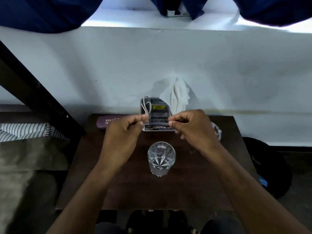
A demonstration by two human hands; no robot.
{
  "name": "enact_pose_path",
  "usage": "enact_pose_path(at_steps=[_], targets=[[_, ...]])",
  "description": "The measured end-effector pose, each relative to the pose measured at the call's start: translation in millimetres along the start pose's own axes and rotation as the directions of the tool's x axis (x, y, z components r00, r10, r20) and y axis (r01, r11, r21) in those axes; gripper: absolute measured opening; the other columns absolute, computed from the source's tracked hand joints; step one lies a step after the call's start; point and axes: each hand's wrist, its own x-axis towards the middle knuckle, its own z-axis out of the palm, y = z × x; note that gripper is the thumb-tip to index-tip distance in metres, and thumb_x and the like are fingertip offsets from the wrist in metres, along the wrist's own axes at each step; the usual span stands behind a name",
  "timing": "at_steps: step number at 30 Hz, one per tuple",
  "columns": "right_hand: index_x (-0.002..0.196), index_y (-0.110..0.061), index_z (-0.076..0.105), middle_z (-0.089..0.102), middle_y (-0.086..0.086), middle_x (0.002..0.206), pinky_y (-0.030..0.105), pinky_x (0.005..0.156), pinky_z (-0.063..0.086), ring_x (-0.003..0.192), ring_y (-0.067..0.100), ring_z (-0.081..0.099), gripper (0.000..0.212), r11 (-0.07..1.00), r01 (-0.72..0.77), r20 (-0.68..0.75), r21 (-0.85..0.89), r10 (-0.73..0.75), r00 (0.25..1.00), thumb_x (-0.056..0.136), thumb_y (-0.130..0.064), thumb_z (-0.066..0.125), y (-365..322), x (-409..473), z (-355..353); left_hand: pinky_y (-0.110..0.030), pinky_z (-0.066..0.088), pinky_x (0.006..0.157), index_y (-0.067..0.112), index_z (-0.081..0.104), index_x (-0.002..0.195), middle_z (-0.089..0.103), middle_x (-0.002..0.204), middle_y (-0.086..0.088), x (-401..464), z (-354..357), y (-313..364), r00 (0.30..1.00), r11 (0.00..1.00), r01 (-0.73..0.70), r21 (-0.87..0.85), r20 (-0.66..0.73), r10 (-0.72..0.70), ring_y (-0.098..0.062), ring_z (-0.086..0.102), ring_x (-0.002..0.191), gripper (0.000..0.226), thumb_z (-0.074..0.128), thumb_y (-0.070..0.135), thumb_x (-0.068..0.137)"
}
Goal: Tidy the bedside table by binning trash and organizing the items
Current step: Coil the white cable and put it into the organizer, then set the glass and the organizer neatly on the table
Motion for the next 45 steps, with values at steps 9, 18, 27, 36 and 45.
enact_pose_path(at_steps=[9,18,27,36,45], targets=[[0.098,-0.016,0.080,0.074,0.000,0.101,0.020,0.084,0.053,0.088,0.009,0.066,0.014,0.953,-0.077,-0.204,-0.293,0.017,0.979,0.085,-0.018,0.075,62,-22,-27,-0.006,0.049,0.082,0.033,0.063,0.131,0.072,0.117,0.015,-50,13,-4,0.987,0.996,-0.013,0.085,0.160,-0.001,0.010,0.066,0.104,0.039,0.066,0.033,0.093],[0.158,-0.012,0.016,0.031,0.013,0.157,0.053,0.112,0.031,0.142,0.036,0.028,0.130,0.797,-0.335,-0.154,-0.502,0.298,0.942,0.059,-0.059,0.086,133,-4,-50,-0.052,0.046,0.107,0.046,0.046,0.139,0.059,0.137,0.000,-59,45,2,0.969,0.923,-0.055,0.381,0.242,-0.043,-0.023,0.057,0.125,0.103,0.098,0.017,0.056],[0.151,-0.011,0.032,0.039,0.008,0.151,0.048,0.106,0.037,0.138,0.032,0.032,0.116,0.837,-0.263,-0.178,-0.479,0.201,0.963,0.059,-0.053,0.088,142,32,-47,-0.046,0.051,0.103,0.032,0.059,0.134,0.069,0.122,0.000,-53,51,-7,0.973,0.919,0.006,0.394,0.210,-0.096,-0.015,0.066,0.110,0.100,0.102,0.019,0.045],[0.156,-0.020,0.019,0.022,0.014,0.157,0.050,0.115,0.029,0.143,0.037,0.021,0.113,0.884,-0.156,-0.047,-0.441,0.151,0.987,0.066,-0.028,0.088,88,8,-47,-0.037,0.052,0.096,0.056,0.047,0.125,0.065,0.126,0.001,-51,50,-1,0.968,0.936,-0.043,0.350,0.247,-0.048,-0.008,0.064,0.108,0.109,0.101,0.034,0.033],[0.156,-0.026,0.017,0.031,0.004,0.154,0.052,0.114,0.034,0.139,0.027,0.028,0.114,0.946,0.269,0.523,-0.182,-0.139,0.841,0.068,-0.028,0.090,14,-59,-8,-0.062,0.051,0.097,0.030,0.043,0.140,0.059,0.131,-0.013,-43,9,-19,0.950,0.967,0.021,0.254,0.296,-0.099,-0.036,0.062,0.116,0.122,0.088,0.031,0.026]])
